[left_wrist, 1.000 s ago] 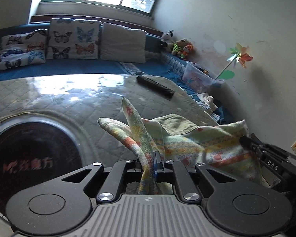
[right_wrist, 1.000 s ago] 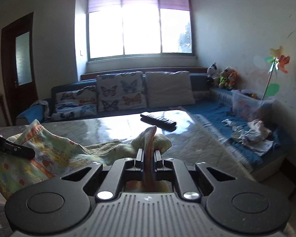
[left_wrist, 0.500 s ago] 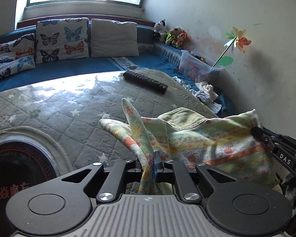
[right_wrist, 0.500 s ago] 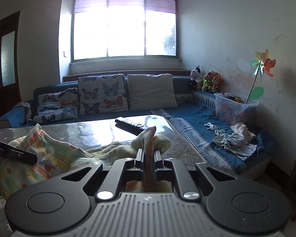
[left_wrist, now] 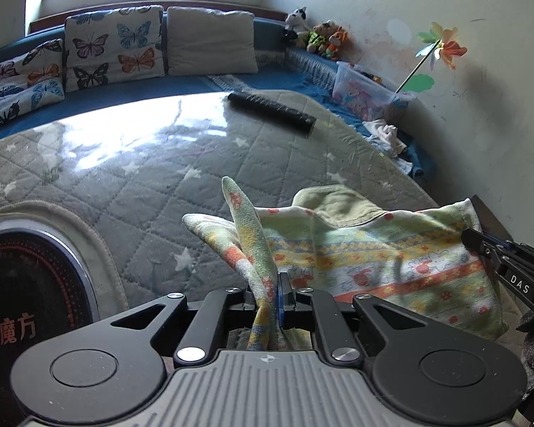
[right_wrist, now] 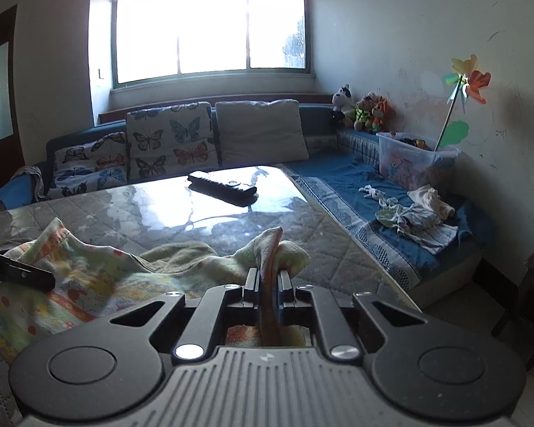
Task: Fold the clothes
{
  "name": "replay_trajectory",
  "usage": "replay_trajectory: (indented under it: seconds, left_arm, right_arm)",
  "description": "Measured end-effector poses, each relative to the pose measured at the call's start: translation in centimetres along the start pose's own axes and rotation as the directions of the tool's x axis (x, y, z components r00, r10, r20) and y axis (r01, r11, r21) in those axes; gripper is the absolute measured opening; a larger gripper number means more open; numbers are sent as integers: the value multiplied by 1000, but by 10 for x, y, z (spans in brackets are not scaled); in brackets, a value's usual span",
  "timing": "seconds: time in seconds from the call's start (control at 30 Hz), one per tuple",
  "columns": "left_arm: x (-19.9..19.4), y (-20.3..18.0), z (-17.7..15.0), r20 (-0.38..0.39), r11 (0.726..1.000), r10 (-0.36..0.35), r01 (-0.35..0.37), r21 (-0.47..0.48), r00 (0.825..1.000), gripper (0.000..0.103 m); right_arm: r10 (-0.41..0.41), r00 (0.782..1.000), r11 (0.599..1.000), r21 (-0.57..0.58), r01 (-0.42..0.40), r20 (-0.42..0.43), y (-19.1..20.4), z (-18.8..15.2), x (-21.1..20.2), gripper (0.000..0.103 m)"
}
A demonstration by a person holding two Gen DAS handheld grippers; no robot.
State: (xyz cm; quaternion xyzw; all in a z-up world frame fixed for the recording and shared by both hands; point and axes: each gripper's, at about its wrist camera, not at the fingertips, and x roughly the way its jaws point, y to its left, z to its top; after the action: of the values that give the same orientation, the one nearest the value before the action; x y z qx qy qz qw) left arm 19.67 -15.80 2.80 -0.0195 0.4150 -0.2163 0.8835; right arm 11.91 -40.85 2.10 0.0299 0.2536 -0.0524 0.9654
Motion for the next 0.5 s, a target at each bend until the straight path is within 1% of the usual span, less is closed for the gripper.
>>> replay_trajectory:
  seconds: [0.07,0.1,0.2,0.43,0.5]
  left_arm:
    - [3,2,-2,-10,1000,8,-8,-2,1000,10]
    - [5,3,-3,-13,1000,14,-14,0,1000,12]
    - [9,5,-6,-24,1000,29,-29,4,999,14]
    - [14,9,-11,-40,999,34,-34,3,999,15]
    - [15,9,-11,-40,999,36,-36,1,999,17]
  right_arm:
    - [-6,1000,1000,6,6,-19,-2,-3,4,10]
    - [-9,1000,1000,9,10,-30,-3,-4,7,11]
    - [-20,998,1000,9,21,-52,-4,-10,12,15]
    - [-30,997,999,15,31,-65,-8,-13,18,15]
    - [-33,997,999,14,34,-68,-10,-12,20,16]
